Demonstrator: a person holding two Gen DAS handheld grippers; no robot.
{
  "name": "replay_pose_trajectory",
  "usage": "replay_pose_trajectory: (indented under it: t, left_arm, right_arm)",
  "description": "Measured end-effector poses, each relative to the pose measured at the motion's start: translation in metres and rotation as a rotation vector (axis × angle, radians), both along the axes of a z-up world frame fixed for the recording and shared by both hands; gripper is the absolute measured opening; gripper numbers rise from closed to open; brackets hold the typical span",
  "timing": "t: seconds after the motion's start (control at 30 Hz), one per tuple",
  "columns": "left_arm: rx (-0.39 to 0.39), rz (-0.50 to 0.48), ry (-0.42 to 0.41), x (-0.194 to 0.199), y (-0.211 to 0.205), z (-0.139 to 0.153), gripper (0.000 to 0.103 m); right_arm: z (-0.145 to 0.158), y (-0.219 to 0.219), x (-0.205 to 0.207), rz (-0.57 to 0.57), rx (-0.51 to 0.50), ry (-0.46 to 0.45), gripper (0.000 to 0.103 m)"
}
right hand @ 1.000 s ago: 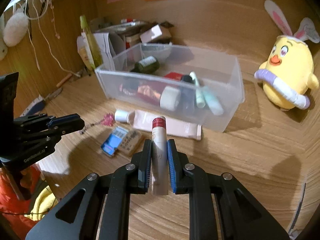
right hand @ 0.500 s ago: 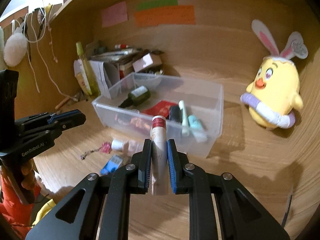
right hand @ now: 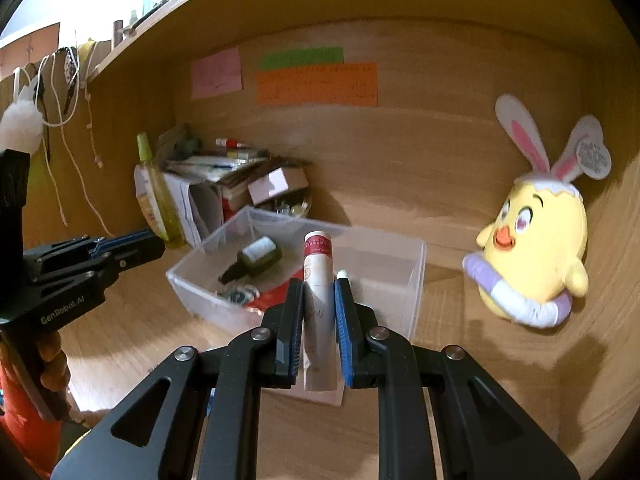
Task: Organize objects
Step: 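Lift the white-red tube over the clear box and release it inside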
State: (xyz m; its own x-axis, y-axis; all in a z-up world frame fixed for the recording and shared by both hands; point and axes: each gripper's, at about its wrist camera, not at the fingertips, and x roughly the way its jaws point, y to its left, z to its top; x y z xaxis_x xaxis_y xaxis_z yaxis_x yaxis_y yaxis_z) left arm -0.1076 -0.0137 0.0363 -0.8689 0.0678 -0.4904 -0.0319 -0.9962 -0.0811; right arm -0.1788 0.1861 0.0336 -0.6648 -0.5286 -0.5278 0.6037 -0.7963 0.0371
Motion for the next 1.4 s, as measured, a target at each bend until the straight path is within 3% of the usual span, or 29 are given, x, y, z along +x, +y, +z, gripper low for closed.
replay_pose_trajectory:
  t: [0.4,1.1,1.4]
  left_arm:
    - [-0.014,0.016,-0.022,-0.039,0.001,-0.001,0.013]
    - [-0.005,-0.018,-0.209,-0.102,0.007,-0.064,0.013]
    - [0.012,-0.039,-0.259,-0.11,0.006,-0.078,0.013]
  right_arm:
    - [0.003,-0.017,-0.037,-0.025,0.005,0.005,0.014]
    - [-0.072,-0.034,-0.092,-0.036,0.117,-0.187,0.014]
    - [-0.082,-0.043,-0.091,-0.032,0.159,-0.199,0.014]
